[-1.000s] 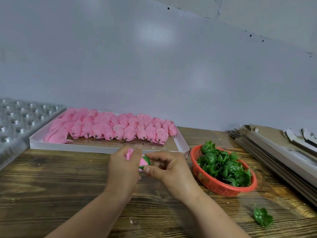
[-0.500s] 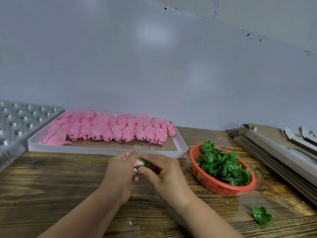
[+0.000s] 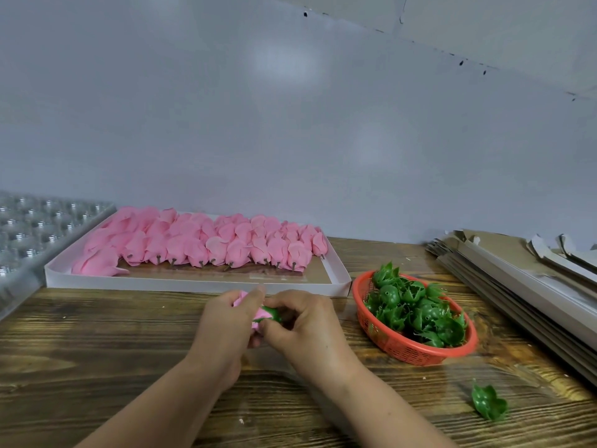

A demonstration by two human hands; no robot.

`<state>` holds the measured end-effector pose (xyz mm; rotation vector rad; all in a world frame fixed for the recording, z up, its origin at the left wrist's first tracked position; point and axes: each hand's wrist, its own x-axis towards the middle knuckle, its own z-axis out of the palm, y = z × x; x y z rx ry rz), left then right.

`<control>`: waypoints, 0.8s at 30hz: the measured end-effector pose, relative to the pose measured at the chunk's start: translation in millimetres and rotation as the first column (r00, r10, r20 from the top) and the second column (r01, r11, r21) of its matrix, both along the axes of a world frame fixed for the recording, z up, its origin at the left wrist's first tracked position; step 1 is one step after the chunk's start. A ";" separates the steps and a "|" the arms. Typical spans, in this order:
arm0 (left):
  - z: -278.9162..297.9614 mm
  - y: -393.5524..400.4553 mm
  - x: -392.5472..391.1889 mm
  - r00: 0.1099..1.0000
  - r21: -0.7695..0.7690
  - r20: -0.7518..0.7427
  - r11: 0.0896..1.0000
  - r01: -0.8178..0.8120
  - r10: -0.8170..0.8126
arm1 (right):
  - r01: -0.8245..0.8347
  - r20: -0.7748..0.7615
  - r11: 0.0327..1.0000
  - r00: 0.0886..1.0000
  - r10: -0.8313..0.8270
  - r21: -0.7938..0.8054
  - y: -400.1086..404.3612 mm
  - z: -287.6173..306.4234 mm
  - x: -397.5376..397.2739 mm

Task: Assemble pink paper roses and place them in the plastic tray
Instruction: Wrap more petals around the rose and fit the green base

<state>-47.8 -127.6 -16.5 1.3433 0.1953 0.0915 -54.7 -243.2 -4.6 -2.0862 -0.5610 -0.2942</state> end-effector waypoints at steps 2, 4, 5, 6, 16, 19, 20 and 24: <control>1.3 -1.0 -1.8 0.999 0.020 0.049 1.000 0.016 -0.017 | 0.026 -0.067 0.996 0.998 -0.020 0.089 -0.4 0.4 1.5; 3.2 -0.9 -4.3 0.993 0.095 0.116 0.995 0.003 -0.014 | 0.046 -0.120 0.979 0.992 -0.023 0.197 -1.3 3.6 1.6; 4.2 -0.7 -6.2 0.987 0.130 0.162 0.991 -0.007 -0.015 | 0.070 -0.161 0.958 0.987 -0.025 0.280 -2.5 6.5 2.1; 4.3 -0.9 -7.9 0.978 0.136 0.205 0.991 0.004 -0.032 | 0.102 -0.224 0.917 0.975 -0.014 0.385 -4.1 9.3 3.1; -1.1 -8.0 -15.1 0.916 -0.141 0.216 0.917 0.373 -0.339 | 0.199 -0.579 0.662 0.697 0.423 0.723 1.0 14.3 0.3; 0.9 -7.4 -14.7 0.922 -0.297 0.173 0.874 0.384 -0.346 | 0.200 -0.591 0.663 0.677 0.438 0.721 0.7 15.1 -1.1; 1.5 -7.5 -14.6 0.920 -0.333 0.159 0.858 0.391 -0.358 | 0.205 -0.597 0.665 0.671 0.439 0.719 0.4 15.5 -1.9; 4.3 -4.5 -13.7 0.908 -0.387 0.131 0.823 0.416 -0.397 | 0.207 -0.625 0.695 0.656 0.424 0.688 -0.1 16.1 -1.3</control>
